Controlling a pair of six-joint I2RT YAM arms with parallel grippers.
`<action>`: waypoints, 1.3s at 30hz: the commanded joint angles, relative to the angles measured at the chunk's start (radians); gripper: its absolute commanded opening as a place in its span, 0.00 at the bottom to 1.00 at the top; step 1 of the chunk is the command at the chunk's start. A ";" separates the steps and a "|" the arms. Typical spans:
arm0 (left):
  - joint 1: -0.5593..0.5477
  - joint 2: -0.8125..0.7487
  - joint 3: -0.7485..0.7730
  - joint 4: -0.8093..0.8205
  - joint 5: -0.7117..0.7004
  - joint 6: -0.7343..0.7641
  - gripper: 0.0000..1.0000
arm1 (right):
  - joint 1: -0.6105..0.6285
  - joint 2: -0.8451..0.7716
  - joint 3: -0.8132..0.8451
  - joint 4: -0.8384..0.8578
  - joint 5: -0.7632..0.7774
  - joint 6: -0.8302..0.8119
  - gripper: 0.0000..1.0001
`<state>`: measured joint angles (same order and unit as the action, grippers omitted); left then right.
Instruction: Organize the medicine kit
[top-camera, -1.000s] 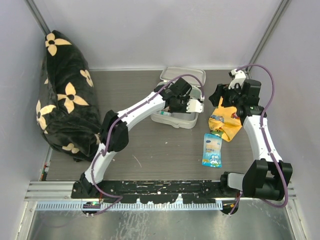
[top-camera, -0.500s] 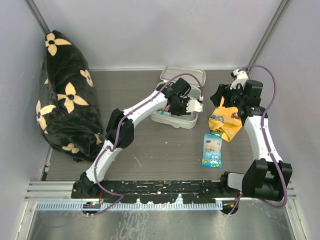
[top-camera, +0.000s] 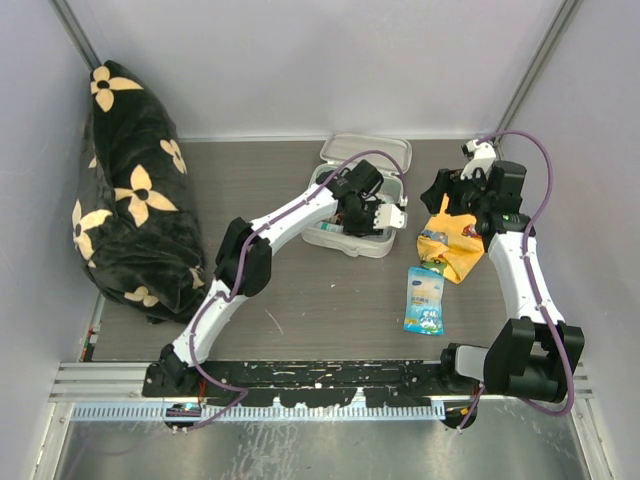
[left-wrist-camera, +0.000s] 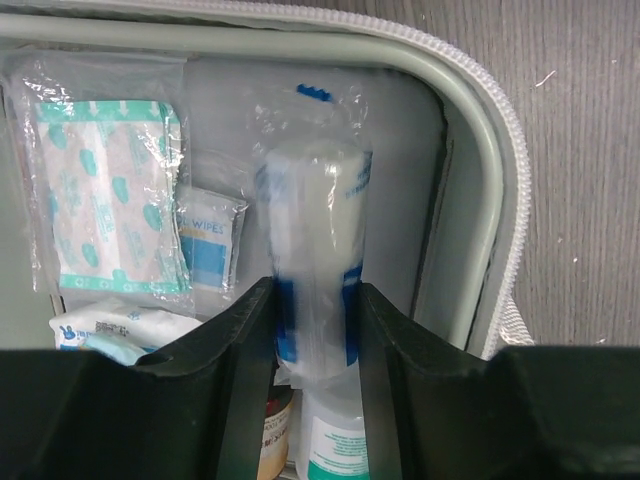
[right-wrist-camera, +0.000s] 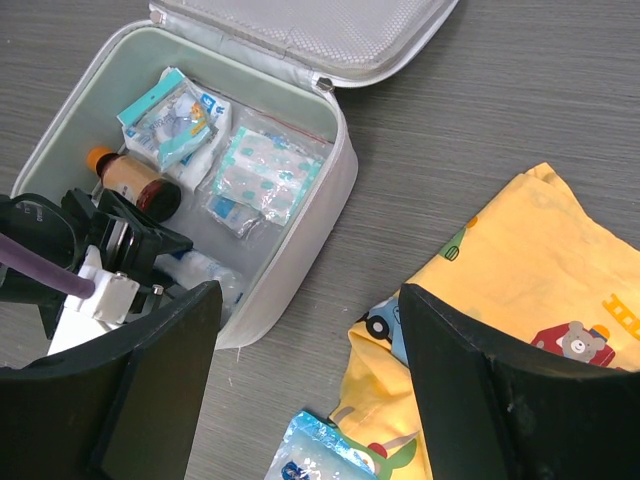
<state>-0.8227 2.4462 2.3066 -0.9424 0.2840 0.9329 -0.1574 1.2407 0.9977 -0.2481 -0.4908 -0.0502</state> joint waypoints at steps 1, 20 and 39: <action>-0.017 0.017 0.036 -0.029 0.024 -0.002 0.40 | -0.007 -0.010 0.004 0.053 -0.023 -0.002 0.77; -0.016 -0.052 0.113 -0.084 -0.012 -0.004 0.57 | -0.008 0.008 0.003 0.053 -0.032 -0.008 0.77; 0.132 -0.289 -0.026 -0.033 0.065 -0.293 0.68 | -0.007 -0.010 0.007 0.050 -0.009 -0.017 0.78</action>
<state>-0.7628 2.2723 2.3226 -1.0302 0.3096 0.7673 -0.1593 1.2530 0.9905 -0.2405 -0.5068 -0.0547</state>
